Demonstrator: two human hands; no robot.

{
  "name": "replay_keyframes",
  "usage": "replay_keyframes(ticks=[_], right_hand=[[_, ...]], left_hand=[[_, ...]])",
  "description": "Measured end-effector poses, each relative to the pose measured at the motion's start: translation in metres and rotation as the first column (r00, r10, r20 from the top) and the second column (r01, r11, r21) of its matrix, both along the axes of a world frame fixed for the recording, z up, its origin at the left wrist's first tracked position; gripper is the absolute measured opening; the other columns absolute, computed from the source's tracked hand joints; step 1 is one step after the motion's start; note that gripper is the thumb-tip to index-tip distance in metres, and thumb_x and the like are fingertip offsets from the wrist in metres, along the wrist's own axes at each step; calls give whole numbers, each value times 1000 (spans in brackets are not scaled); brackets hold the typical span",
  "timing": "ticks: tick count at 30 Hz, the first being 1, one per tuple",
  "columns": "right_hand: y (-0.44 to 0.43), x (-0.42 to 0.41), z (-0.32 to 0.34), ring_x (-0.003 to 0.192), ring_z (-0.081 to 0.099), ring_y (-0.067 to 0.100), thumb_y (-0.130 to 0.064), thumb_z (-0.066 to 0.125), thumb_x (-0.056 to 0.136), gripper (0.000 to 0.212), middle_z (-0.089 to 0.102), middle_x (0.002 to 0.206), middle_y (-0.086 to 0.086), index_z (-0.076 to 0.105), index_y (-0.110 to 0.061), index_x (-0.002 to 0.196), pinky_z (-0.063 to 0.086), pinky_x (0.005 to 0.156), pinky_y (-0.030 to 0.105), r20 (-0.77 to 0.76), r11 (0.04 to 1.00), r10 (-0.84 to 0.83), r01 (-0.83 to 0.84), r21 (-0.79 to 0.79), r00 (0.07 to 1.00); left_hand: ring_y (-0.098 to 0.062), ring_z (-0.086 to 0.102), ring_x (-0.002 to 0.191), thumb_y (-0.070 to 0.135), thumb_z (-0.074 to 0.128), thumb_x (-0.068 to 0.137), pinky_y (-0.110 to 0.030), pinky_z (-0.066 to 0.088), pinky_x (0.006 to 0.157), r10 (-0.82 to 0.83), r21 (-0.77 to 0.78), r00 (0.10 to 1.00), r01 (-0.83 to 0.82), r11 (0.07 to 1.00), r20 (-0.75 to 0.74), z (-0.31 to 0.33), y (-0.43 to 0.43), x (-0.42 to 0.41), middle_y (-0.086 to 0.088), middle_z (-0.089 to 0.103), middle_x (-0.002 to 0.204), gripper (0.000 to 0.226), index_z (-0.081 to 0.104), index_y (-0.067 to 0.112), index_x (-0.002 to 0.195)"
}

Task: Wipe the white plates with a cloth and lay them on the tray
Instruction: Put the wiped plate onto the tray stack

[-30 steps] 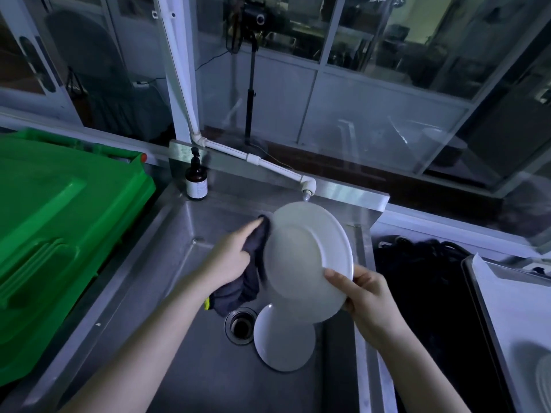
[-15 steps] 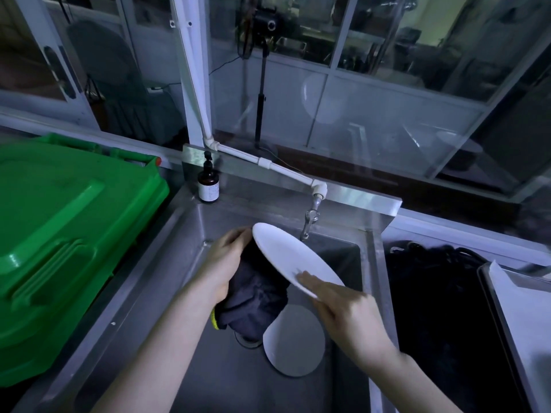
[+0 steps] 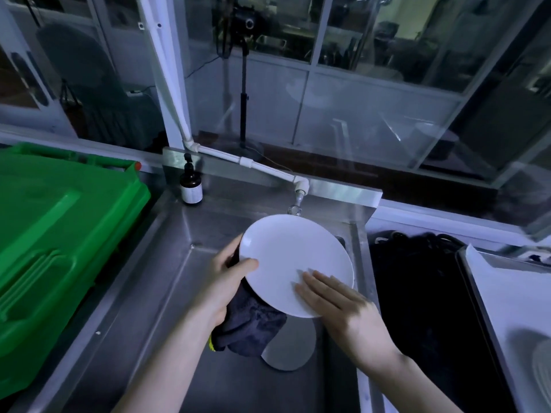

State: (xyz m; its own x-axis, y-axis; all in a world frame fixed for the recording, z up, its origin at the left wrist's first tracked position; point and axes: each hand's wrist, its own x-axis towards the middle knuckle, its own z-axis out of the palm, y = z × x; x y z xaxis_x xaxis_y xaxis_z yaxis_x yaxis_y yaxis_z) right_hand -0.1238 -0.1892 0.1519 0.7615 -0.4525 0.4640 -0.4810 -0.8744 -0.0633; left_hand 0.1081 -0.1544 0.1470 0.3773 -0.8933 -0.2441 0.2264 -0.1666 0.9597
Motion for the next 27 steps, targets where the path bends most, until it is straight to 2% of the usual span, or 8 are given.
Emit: replay_keyframes(ticks=[3,5,7,11,15,22,24,27], right_hand=[[-2,-25,5,132,53,30,3,81,75,52,60,139,4,71,-16,122,42,109,50,38,964,-139,126,232,990],[-3,-55,15,145,35,15,6,77,77,70,44,152,-6,58,-33,133,28,117,26,72,839,-272,200,507,960],[-5,-89,23,143,34,-1,10,68,82,75,40,153,-15,53,-39,136,34,107,9,157,685,-447,224,693,881],[-5,-140,27,97,70,6,-6,65,93,35,72,108,-7,68,-24,122,57,78,22,282,435,-803,194,879,525],[5,-189,22,66,62,14,0,70,88,27,61,71,-1,76,-20,104,56,59,22,343,377,-894,69,924,288],[22,-309,17,58,59,8,4,68,86,33,62,65,-12,75,-21,106,55,59,20,340,342,-940,144,929,42],[26,-346,10,57,58,9,2,70,85,34,65,69,-10,74,-24,106,58,66,31,306,298,-952,176,938,-18],[33,-397,1,59,58,12,2,71,83,38,69,75,-1,77,-31,100,57,80,47,272,258,-961,183,949,-55]], left_hand=[[-2,66,105,-1,64,84,-19,49,81,-2,-58,1000,0,998,-27,1,-4,-18,14,73,112,53,69,40,117],[-2,65,106,0,64,84,-22,49,83,-35,-74,999,34,997,-1,3,-8,-31,14,72,113,54,68,43,116],[-1,65,104,1,63,84,-24,48,83,-65,-83,998,66,994,16,4,-14,-47,16,72,113,54,69,46,112],[3,65,102,2,64,84,-21,47,81,-140,-97,990,141,985,20,9,-27,-99,18,72,112,52,69,45,114],[6,63,104,6,65,87,-18,45,82,-261,-111,964,264,958,48,9,-42,-163,20,70,115,51,67,46,118],[1,57,118,21,68,92,-27,47,100,-544,-68,816,565,822,196,4,-68,-286,26,63,126,58,49,57,133],[4,51,124,22,70,91,-30,41,106,-590,-45,773,615,787,235,-2,-74,-324,31,57,130,63,44,57,137],[9,54,114,20,71,90,-23,45,95,-632,-22,719,665,747,289,-10,-81,-378,34,59,125,69,41,62,135]])
